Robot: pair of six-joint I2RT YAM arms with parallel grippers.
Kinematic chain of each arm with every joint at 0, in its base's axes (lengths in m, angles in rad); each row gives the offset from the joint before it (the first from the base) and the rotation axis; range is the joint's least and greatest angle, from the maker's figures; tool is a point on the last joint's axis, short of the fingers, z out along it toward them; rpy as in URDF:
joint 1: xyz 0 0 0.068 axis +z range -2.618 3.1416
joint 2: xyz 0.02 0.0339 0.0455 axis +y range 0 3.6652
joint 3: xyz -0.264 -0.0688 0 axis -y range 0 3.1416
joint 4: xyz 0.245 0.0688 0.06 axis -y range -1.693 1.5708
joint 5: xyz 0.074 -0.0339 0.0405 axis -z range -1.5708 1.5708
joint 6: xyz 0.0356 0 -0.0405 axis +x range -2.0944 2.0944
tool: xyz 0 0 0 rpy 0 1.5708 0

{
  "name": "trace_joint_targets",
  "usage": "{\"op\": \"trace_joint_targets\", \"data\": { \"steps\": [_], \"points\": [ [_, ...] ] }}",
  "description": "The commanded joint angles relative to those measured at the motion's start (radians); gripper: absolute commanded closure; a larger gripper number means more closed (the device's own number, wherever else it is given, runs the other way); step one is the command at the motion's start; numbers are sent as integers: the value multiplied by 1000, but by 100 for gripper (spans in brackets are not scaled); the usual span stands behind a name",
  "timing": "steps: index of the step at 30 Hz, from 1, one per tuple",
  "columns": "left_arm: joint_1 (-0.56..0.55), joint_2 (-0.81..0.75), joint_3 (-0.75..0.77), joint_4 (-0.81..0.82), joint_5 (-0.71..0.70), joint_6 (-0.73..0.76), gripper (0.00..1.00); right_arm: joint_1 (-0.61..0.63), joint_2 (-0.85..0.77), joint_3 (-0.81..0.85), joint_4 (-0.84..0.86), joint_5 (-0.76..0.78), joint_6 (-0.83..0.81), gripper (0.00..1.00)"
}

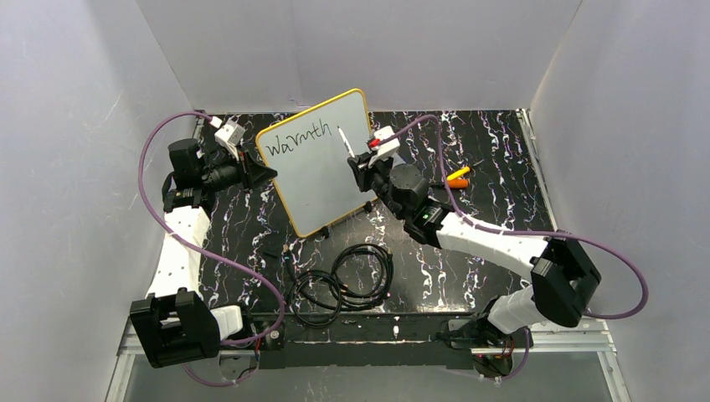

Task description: Write a sentence on the whiteboard

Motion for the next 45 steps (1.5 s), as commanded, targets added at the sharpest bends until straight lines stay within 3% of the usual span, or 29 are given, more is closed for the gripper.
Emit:
{"op": "trace_joint_targets", "data": {
  "steps": [1, 14, 45],
  "points": [
    [-9, -18, -2, -67, 17, 6, 100, -5, -50, 27, -32, -4, -46, 99],
    [-9, -24, -6, -65, 5, 3, 100, -81, -58, 63, -147, -169, -88, 99],
    [-9, -18, -5, -67, 8, 3, 100, -146, 100, 199, -154, -104, -101, 99]
  ]
}}
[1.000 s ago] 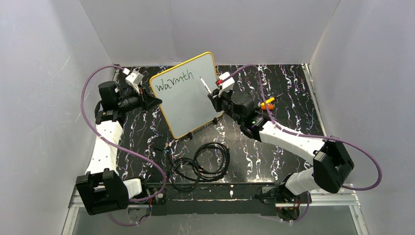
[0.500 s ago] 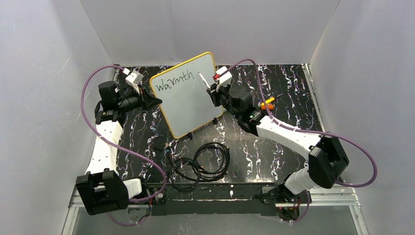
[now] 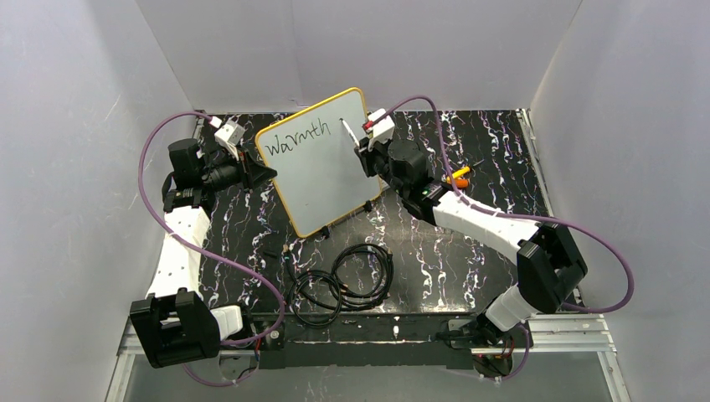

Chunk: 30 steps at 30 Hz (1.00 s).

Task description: Write a sentence on the whiteboard

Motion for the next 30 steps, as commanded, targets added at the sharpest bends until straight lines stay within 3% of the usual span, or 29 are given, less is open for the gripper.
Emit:
{"op": "trace_joint_targets", "data": {
  "steps": [1, 30],
  "points": [
    [-9, -17, -5, -67, 17, 4, 100, -20, 6, 51, 28, 40, 1, 99],
    [-9, -12, -1, -69, 24, 5, 100, -15, -3, -16, -62, -40, -5, 99]
  ]
}}
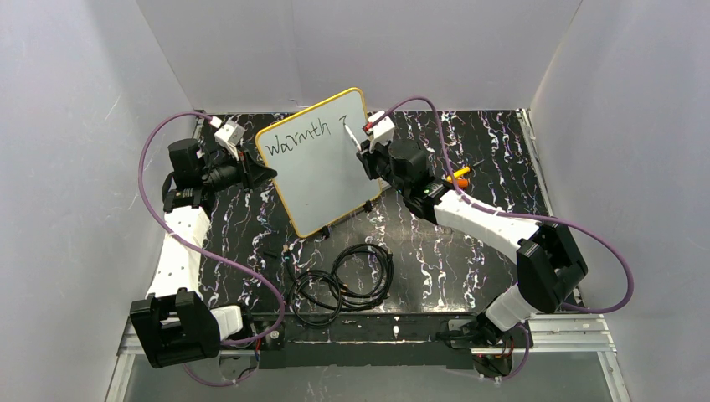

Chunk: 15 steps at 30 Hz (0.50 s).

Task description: Write a sentence on the whiteboard

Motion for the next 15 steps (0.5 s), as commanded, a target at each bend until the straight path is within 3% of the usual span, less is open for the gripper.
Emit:
{"op": "trace_joint_targets", "data": {
  "steps": [1, 15],
  "points": [
    [-9, -12, -1, -68, 24, 5, 100, 5, -5, -13, -15, -5, -8, 99],
    [-9, -12, 0, -68, 25, 5, 100, 5, -6, 8, -30, 78, -13, 99]
  ]
}}
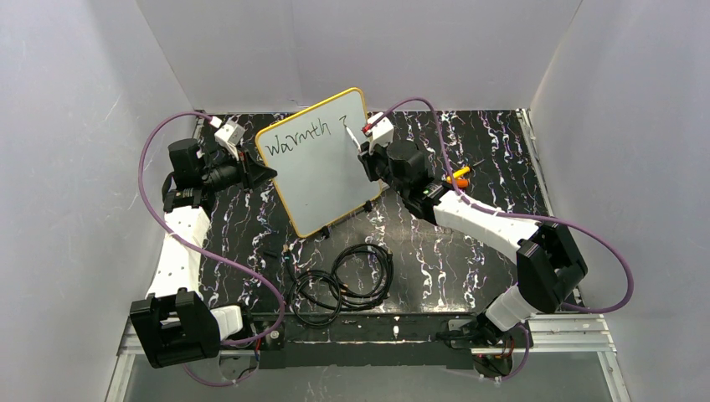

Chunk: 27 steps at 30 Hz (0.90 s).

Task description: Write a sentence on the whiteboard

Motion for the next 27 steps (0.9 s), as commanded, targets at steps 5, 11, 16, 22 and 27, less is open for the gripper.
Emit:
{"op": "trace_joint_targets", "data": {
  "steps": [5, 11, 16, 22, 27],
  "points": [
    [-9, -14, 0, -67, 26, 6, 100, -1, -30, 28, 34, 72, -13, 99],
    [-9, -15, 0, -64, 29, 2, 100, 0, -84, 29, 82, 41, -6, 99],
    [-9, -17, -1, -62, 31, 1, 100, 0, -59, 68, 82, 40, -9, 99],
    [-9, -17, -3, -62, 31, 1, 100, 0, -23, 101, 68, 37, -17, 99],
    [-9, -17, -3, -62, 32, -1, 100, -1, 6, 124, 53, 32, -21, 99]
  ]
}}
